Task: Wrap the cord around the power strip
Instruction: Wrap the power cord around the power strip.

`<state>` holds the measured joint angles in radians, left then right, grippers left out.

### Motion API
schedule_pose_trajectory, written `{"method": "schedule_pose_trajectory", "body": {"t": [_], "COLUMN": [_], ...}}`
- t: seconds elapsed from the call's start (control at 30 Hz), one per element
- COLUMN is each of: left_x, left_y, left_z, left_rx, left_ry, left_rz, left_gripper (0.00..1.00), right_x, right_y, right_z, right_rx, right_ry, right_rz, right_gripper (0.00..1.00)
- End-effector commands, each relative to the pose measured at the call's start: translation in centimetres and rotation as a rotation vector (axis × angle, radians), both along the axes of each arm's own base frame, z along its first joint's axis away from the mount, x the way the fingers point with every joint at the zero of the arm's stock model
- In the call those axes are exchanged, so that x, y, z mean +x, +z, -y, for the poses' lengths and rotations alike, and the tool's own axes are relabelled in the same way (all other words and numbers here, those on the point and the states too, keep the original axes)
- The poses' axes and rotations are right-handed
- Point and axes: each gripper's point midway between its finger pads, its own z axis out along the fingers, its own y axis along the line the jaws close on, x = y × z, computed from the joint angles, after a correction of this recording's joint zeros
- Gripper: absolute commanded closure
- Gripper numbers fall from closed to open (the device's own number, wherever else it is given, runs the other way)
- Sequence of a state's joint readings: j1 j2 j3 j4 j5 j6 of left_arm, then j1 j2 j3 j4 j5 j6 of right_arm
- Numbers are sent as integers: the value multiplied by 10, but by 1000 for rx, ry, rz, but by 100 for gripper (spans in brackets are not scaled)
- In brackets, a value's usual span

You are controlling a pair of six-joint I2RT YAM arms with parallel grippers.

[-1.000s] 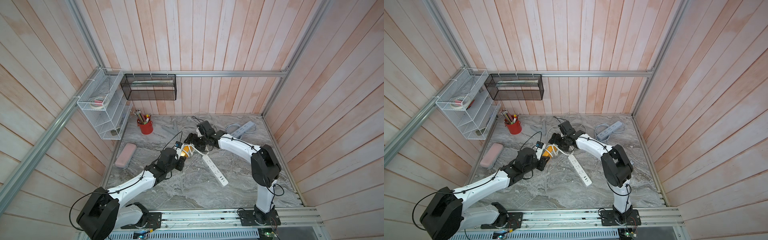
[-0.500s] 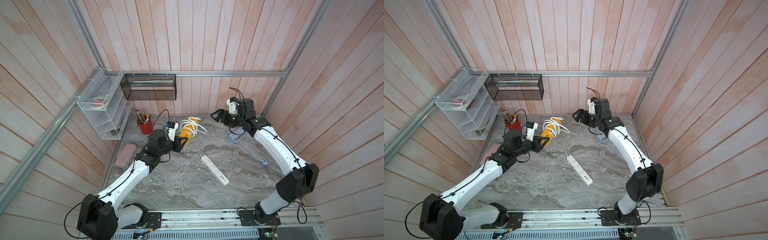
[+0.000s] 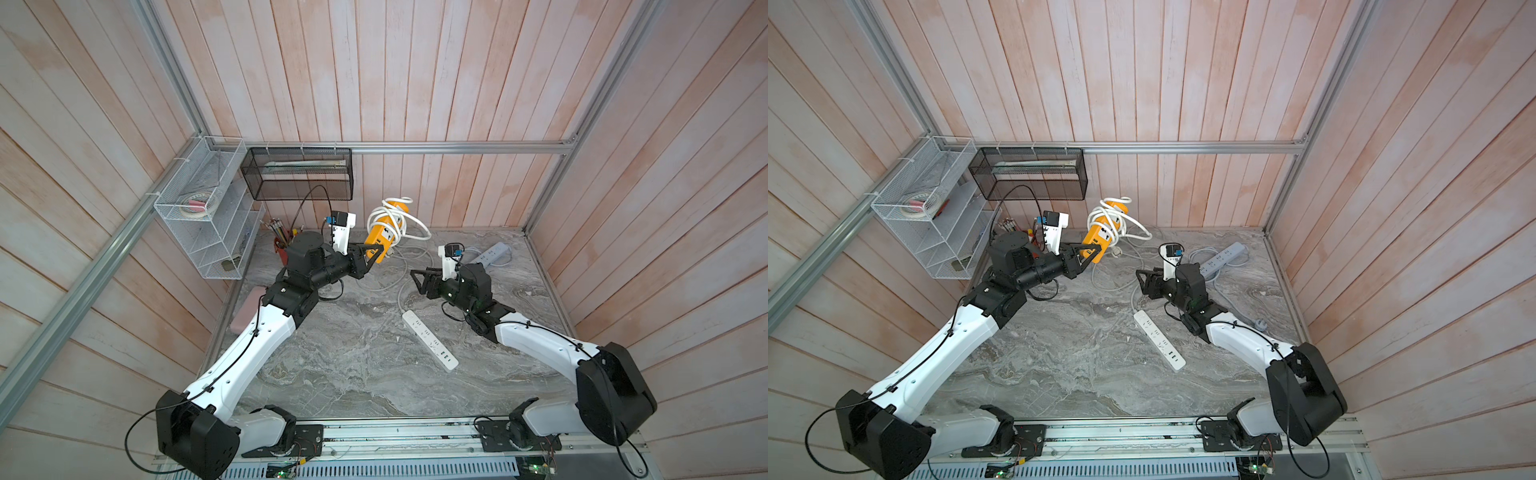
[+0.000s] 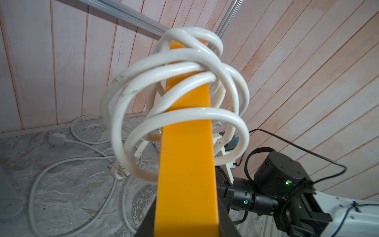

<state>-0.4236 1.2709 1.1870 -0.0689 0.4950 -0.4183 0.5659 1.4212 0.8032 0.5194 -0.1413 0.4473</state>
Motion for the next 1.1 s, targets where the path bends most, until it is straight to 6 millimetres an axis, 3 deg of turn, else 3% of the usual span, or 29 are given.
{"method": "schedule_pose_trajectory", "body": {"t": [0.0, 0.17, 0.33, 0.63, 0.9, 1.07], "left_x": [-8, -13, -18, -28, -35, -39], "left_y": [48, 59, 65, 71, 76, 79], "left_z": [5, 11, 14, 18, 27, 28], "left_rx": [-84, -100, -116, -147, -165, -184], "left_ry": [-42, -66, -86, -115, -149, -160], "left_rz": [98, 106, 103, 104, 108, 112], "left_gripper": [100, 100, 100, 100, 100, 100], "right_x": [8, 16, 30, 25, 40, 48], "right_y": [55, 62, 61, 69, 63, 61], "right_z": [-15, -44, -58, -82, -97, -104], "right_rx": [116, 149, 165, 158, 114, 153], "right_ry": [-24, -11, 2, 112, 128, 131], "right_rz": [256, 394, 435, 496, 509, 496], "right_gripper": [25, 23, 24, 25, 29, 39]}}
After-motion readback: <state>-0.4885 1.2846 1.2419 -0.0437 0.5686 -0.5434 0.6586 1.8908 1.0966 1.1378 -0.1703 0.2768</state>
